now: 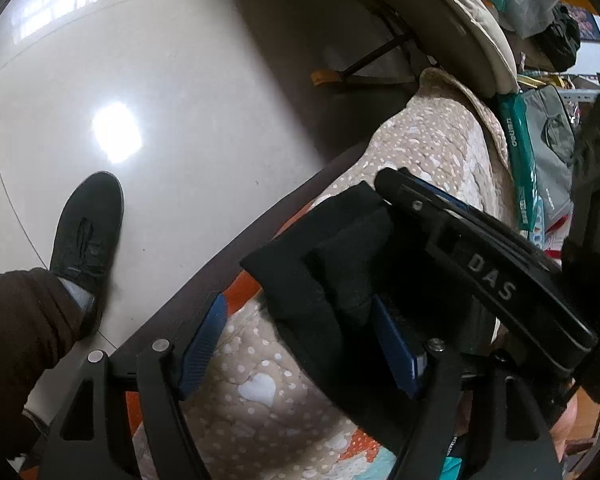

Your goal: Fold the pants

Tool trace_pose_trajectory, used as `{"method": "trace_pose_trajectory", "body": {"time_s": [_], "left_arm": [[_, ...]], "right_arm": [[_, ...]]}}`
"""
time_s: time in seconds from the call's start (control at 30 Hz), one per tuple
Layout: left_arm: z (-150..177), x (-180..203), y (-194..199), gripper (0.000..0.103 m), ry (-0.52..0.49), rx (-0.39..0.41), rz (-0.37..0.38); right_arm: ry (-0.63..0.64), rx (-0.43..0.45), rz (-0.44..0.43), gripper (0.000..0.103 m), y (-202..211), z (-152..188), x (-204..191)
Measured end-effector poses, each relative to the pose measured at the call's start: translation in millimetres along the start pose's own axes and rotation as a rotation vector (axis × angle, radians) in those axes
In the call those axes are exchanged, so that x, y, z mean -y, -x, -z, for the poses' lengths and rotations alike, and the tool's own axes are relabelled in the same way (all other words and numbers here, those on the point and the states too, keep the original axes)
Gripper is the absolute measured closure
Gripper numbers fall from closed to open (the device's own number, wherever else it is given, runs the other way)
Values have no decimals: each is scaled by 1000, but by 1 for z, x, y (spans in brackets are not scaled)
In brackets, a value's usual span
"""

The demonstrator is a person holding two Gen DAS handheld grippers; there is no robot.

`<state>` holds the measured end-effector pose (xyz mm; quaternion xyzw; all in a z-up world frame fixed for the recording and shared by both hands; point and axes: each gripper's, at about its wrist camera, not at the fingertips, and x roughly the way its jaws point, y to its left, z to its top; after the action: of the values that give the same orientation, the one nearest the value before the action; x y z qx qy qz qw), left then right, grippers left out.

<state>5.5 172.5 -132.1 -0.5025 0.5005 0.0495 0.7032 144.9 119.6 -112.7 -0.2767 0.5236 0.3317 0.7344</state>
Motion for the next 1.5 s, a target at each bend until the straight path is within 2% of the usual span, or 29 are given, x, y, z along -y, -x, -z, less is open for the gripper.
{"method": "trace_pose_trajectory", "body": {"time_s": [0.23,0.33,0.37,0.43,0.47,0.5,0.53,0.7,0.8,0.93,1.0,1.07,1.1,1.17,1.23,1.3,1.4,1.43,1.5], "left_arm": [[1,3,3,28,-1,28,25],[1,10,-1,31,-43,16,-5],[1,14,-4,37,-72,2,-20],[3,22,-6,62,-125,-10,-15],[4,27,-4,68,-145,-11,-12],[4,30,-3,81,-154,-13,4],[5,33,-1,84,-152,-21,21],[10,45,14,87,-143,-35,97],[19,72,34,87,-237,31,123],[39,120,44,87,-350,55,171],[57,147,38,87,-418,50,172],[78,175,22,87,-455,8,194],[91,188,13,86,-484,-14,203],[115,210,-6,85,-554,-42,197],[147,226,-33,79,-637,-97,167],[172,228,-55,77,-674,-186,134],[191,217,-58,68,-718,-286,158],[195,213,-53,64,-739,-300,164],[194,199,-36,57,-765,-277,151]], "right_arm": [[-78,46,-109,79,23,-7,6],[-81,30,-105,79,18,-5,8],[-88,19,-101,79,14,-3,9],[-101,13,-102,79,9,-1,7],[-113,15,-105,79,9,1,8],[-124,20,-110,79,10,3,8],[-140,27,-119,79,13,4,9],[-199,79,-161,79,38,17,24],[-246,151,-198,79,68,31,39],[-329,255,-219,79,110,60,73],[-389,304,-220,79,131,87,99],[-467,345,-205,79,148,123,131],[-496,355,-197,79,152,136,141],[-602,367,-170,77,157,183,177],[-693,349,-109,72,154,221,198],[-811,321,-13,51,150,268,222],[-984,334,49,44,162,330,260],[-1061,354,60,44,168,350,273],[-1143,407,41,43,180,368,291]]}}
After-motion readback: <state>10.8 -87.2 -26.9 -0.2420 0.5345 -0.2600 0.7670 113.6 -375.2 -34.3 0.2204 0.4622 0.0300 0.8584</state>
